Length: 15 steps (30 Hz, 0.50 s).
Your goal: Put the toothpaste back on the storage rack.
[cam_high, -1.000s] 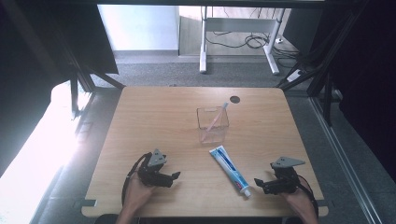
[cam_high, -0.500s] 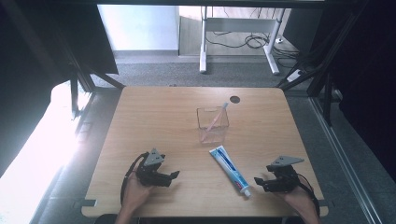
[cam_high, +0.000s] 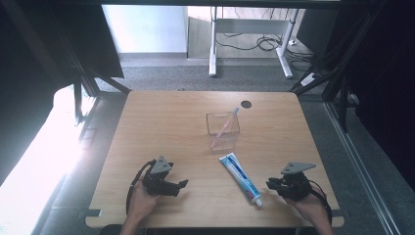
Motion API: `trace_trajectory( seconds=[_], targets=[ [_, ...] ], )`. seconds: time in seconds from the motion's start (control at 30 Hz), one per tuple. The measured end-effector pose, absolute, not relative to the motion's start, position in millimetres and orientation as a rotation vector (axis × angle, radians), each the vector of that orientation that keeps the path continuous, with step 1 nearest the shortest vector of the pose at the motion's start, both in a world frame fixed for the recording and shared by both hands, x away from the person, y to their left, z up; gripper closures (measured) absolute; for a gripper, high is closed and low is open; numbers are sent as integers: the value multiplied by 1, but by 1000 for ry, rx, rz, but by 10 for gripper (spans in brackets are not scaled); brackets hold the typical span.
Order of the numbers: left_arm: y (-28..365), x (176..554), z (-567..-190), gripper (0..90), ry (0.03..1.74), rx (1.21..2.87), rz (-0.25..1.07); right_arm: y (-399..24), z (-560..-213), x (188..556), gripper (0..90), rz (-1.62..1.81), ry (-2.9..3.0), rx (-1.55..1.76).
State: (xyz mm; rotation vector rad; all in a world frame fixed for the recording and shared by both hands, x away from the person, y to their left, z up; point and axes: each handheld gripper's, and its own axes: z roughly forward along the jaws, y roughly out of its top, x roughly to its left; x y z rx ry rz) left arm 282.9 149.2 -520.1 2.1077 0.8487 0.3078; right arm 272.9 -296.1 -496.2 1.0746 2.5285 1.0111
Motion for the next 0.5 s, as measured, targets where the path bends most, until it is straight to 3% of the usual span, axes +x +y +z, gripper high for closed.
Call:
trace_trajectory(
  seconds=[0.13,0.5],
  targets=[
    [151,283,-520,136,856,2101,306,-291,-488,274,900,1068,2556,1041],
    [150,283,-522,138,857,2123,316,-263,-485,278,900,1150,2651,987]
  ],
)
